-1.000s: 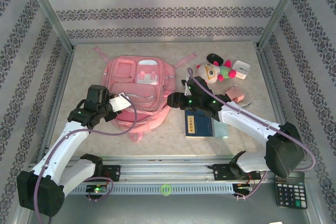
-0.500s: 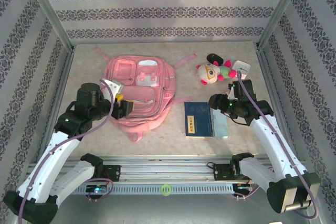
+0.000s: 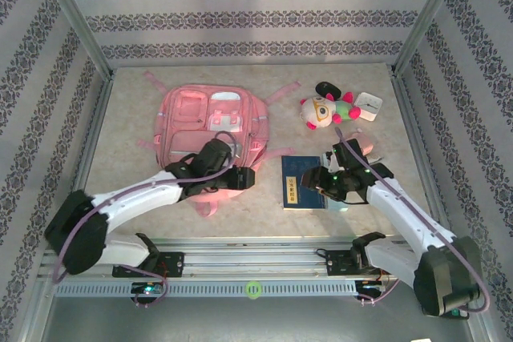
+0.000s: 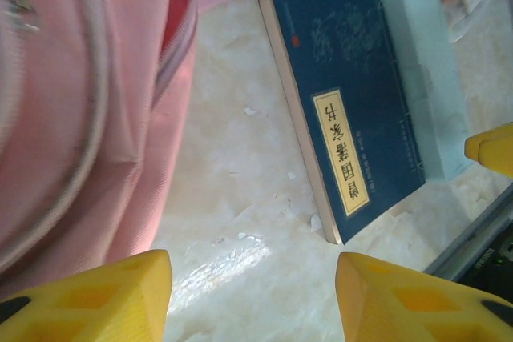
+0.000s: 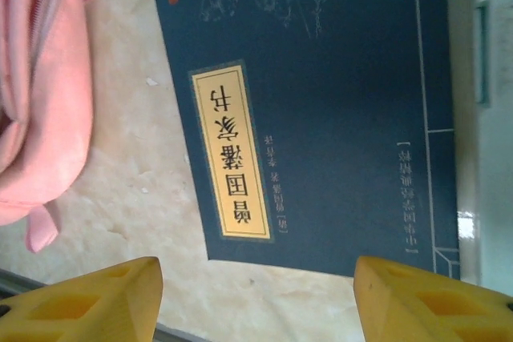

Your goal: Pack the student bag

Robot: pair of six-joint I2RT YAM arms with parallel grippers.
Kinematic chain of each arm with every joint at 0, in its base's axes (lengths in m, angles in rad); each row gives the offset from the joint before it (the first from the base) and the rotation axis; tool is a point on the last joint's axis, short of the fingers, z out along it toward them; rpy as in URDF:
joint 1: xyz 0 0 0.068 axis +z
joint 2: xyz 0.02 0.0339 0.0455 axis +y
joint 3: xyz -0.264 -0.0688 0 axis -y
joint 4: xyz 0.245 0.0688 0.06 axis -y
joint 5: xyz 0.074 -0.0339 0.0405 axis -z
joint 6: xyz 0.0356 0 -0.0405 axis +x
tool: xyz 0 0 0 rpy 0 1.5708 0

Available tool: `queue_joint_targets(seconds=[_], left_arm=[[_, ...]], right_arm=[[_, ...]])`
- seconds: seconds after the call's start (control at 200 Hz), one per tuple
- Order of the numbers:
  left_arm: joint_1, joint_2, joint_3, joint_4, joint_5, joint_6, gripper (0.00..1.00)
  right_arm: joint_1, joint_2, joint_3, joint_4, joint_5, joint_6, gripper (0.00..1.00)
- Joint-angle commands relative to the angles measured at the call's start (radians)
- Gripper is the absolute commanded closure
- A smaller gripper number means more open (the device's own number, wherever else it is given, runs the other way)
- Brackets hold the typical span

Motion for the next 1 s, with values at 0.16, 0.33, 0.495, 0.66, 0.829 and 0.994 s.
queue_joint_targets(seconds=[0.16, 0.33, 0.495, 0.66, 0.829, 0.994], left_arm=[[-0.087, 0.237, 0.129, 0.185, 0.014, -0.136, 0.55], [-0.135, 0.355, 0.214, 0.176, -0.001, -0.138, 0.57], [-0.146, 0.427, 0.257, 0.198, 0.019, -0.144, 0.68], [-0.148, 0.465, 0.284, 0.257, 0.037, -0.141, 0.76], [-0.149, 0.544, 0.330, 0.263, 0.069, -0.131, 0.81], [-0.148, 0.577, 0.320, 0.207, 0.032, -0.114, 0.83]], right_arm=[[-0.105, 0.096, -0.026, 0.039, 0.126, -0.024, 0.30], [-0.151, 0.153, -0.002, 0.056, 0.133, -0.073, 0.30], [-0.100, 0.169, 0.044, 0.067, 0.050, -0.104, 0.35], [-0.050, 0.124, 0.038, 0.126, 0.002, -0.057, 0.37], [-0.052, 0.185, 0.010, 0.226, -0.105, -0.039, 0.36], [-0.077, 0.282, 0.017, 0.199, -0.067, -0.040, 0.34]])
